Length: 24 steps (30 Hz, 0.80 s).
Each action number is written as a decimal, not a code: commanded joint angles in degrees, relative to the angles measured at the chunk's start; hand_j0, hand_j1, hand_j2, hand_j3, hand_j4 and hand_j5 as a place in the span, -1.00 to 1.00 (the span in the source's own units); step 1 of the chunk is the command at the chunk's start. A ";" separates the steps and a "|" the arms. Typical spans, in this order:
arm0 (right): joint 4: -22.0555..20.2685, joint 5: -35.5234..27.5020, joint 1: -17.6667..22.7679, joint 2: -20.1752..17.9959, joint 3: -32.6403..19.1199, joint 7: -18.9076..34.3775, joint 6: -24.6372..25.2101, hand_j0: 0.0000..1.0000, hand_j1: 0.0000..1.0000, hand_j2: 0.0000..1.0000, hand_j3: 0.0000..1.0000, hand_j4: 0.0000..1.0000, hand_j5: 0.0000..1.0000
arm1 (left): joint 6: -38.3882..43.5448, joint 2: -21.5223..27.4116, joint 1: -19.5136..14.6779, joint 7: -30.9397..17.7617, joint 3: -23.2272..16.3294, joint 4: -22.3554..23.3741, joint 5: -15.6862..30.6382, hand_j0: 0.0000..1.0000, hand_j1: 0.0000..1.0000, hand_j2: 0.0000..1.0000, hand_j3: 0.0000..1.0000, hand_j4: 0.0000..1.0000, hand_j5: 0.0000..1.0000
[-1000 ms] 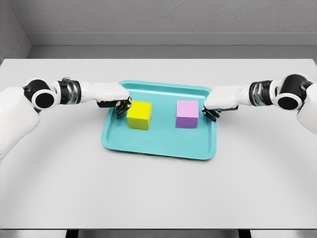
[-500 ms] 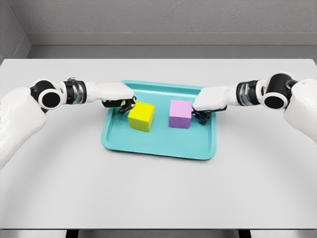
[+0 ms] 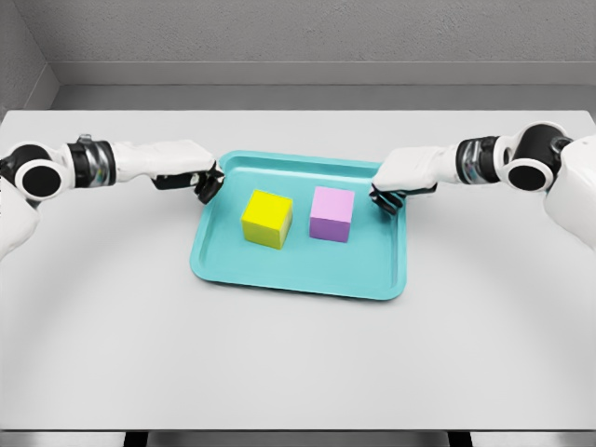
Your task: Push two cubes
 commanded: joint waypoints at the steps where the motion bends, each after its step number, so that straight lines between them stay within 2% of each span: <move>1: 1.98 -0.19 0.00 1.23 -0.28 -0.01 0.10 -0.63 -0.63 -0.63 -0.63 -0.63 -0.63 | 0.09 0.66 0.00 0.02 -4.48 -6.55 0.94 -0.72 -0.72 -0.72 -0.72 -0.72 -0.72; 2: 2.34 -0.19 -0.09 1.84 -0.28 -0.01 0.10 -0.63 -0.63 -0.63 -0.63 -0.63 -0.63 | 0.09 0.75 0.09 0.02 -6.59 -8.83 0.94 -0.72 -0.72 -0.72 -0.72 -0.72 -0.72; 3: 3.12 -0.10 -0.35 2.37 -0.28 -0.01 0.10 -0.63 -0.63 -0.63 -0.63 -0.63 -0.63 | 0.09 0.66 0.35 0.02 -7.56 -8.93 0.94 -0.72 -0.72 -0.72 -0.72 -0.72 -0.72; 6: 4.18 -0.01 -0.62 3.78 -0.19 -0.01 0.10 -0.63 -0.63 -0.63 -0.63 -0.63 -0.63 | 0.09 1.62 1.93 0.02 -7.57 -8.92 0.85 -0.72 -0.72 -0.72 -0.72 -0.72 -0.72; 11: 4.18 0.07 -0.62 4.22 0.43 -0.01 0.10 -0.63 -0.63 -0.63 -0.63 -0.63 -0.63 | 0.09 1.62 1.85 0.02 -7.48 -8.05 0.85 -0.73 -0.73 -0.73 -0.73 -0.73 -0.73; 13: 4.09 0.07 -0.62 4.31 0.51 -0.01 0.10 -0.63 -0.63 -0.63 -0.63 -0.63 -0.63 | 0.09 1.36 1.67 0.02 -7.13 -7.61 1.12 -0.73 -0.73 -0.73 -0.73 -0.73 -0.73; 15: 4.01 0.16 -0.62 4.48 0.69 -0.01 0.10 -0.63 -0.63 -0.63 -0.63 -0.63 -0.63 | 0.09 0.92 1.32 0.02 -6.69 -5.15 1.82 -0.73 -0.73 -0.73 -0.73 -0.73 -0.73; 16: 3.74 0.16 -0.70 4.66 0.95 -0.01 0.10 -0.63 -0.63 -0.63 -0.63 -0.63 -0.63 | 0.09 0.92 1.32 0.02 -5.28 -4.62 1.99 -0.73 -0.73 -0.73 -0.73 -0.73 -0.73; 19: 3.48 0.34 -0.62 4.66 1.13 -0.01 0.10 -0.63 -0.63 -0.63 -0.63 -0.63 -0.63 | 0.09 1.54 1.32 0.02 -3.17 -4.62 4.37 -0.72 -0.72 -0.72 -0.72 -0.72 -0.72; 24: 2.86 0.34 -0.62 4.66 2.62 -0.01 0.10 -0.63 -0.63 -0.63 -0.63 -0.63 -0.63 | 0.09 1.45 0.79 0.02 -3.08 -5.50 7.18 -0.72 -0.72 -0.72 -0.72 -0.72 -0.72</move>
